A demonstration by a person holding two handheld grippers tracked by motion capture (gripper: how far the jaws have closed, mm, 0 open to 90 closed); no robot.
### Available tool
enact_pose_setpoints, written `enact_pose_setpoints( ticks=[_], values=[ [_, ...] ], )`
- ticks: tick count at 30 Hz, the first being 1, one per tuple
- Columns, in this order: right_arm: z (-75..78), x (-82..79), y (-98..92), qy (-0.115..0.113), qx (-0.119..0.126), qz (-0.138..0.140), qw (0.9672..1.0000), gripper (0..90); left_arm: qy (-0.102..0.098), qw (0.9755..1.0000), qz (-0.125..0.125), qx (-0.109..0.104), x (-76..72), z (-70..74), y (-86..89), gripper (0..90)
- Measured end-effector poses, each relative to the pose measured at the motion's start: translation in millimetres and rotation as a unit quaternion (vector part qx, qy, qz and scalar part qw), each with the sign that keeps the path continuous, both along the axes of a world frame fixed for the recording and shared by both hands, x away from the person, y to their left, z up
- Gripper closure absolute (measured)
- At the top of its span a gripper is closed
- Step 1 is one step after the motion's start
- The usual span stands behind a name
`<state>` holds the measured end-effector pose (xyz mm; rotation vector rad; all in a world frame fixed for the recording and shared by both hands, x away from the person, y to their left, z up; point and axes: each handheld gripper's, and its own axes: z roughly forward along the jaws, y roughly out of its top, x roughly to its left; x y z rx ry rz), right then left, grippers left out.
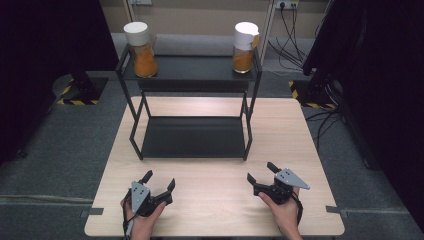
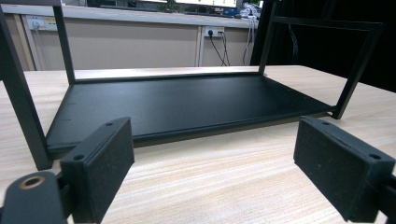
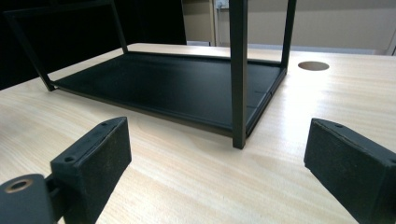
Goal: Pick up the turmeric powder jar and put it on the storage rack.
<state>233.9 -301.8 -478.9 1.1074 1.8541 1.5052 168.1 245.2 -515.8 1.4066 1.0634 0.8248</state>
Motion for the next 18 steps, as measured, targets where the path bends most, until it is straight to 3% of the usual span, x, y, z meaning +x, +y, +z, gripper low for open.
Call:
enact_pose_setpoints(
  ticks=[6, 18],
  values=[
    [-7.9, -1.9, -0.7, 0.004, 0.003, -0.003, 1.0, 7.6, 0.0, 1.0, 0.0, 0.0, -0.1, -0.1, 0.0, 11.8],
    [-8.2, -3.6, -1.6, -0.002, 0.005, -0.001, 1.0, 7.3, 0.002, 1.0, -0.004, -0.003, 0.5, 0.1, 1.4, 11.5]
  ],
)
